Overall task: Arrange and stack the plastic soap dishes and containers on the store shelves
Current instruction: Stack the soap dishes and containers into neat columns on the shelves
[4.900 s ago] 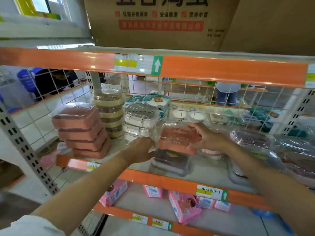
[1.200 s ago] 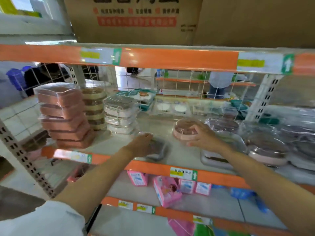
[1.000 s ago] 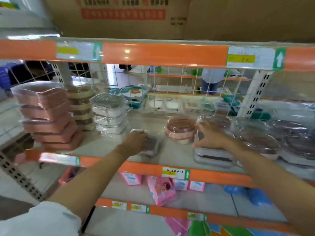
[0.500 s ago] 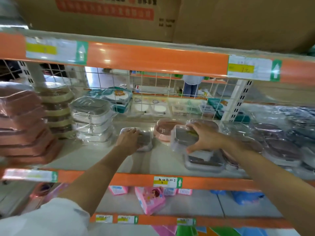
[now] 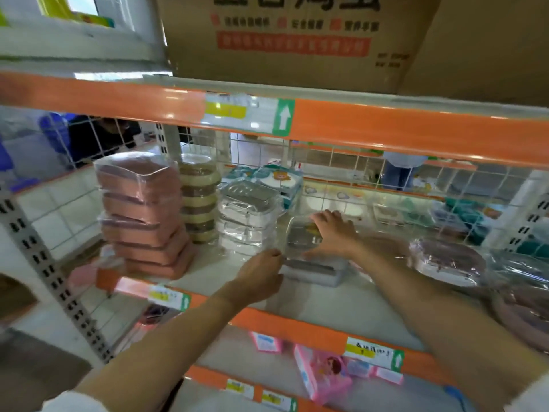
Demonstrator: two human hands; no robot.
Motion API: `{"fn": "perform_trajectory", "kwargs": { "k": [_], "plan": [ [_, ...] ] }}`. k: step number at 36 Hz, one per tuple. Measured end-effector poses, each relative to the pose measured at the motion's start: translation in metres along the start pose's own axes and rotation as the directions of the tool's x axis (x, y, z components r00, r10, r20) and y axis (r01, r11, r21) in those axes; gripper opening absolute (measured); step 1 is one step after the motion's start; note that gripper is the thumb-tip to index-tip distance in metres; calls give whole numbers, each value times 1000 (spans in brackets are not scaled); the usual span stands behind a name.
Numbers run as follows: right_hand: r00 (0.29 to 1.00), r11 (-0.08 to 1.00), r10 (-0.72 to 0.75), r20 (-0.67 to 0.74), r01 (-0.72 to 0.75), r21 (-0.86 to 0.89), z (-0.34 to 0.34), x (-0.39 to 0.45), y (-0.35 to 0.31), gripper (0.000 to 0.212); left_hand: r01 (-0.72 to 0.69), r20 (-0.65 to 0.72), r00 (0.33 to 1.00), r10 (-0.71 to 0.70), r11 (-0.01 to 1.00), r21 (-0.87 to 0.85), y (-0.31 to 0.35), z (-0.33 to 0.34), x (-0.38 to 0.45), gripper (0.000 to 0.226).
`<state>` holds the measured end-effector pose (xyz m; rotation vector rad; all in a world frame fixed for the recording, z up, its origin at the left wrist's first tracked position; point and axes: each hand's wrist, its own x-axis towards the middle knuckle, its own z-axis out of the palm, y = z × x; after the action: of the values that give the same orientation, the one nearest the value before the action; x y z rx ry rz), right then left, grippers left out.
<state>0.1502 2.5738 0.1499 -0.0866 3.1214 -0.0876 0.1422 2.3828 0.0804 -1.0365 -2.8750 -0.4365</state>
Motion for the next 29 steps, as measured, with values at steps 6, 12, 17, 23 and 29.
{"fn": "perform_trajectory", "kwargs": {
  "k": [6,12,17,23,29],
  "plan": [
    [992,1000,23,124,-25,12,13,10,-1,104,-145,-182,972,148,989,27,11,-11,5,30],
    [984,989,120,130,-130,74,2,-13,28,106,-124,-218,968,129,992,33,34,-8,31,64],
    [967,974,223,123,-224,-1,7,-47,72,89,-94,-37,995,96,994,47,48,-1,59,81],
    [970,973,230,77,-229,-18,8,-59,97,77,-148,-11,989,150,982,114,53,8,72,76],
    [964,962,265,28,-262,-79,18,-51,102,71,-154,-14,987,161,962,224,53,8,71,89]
  ]
}}
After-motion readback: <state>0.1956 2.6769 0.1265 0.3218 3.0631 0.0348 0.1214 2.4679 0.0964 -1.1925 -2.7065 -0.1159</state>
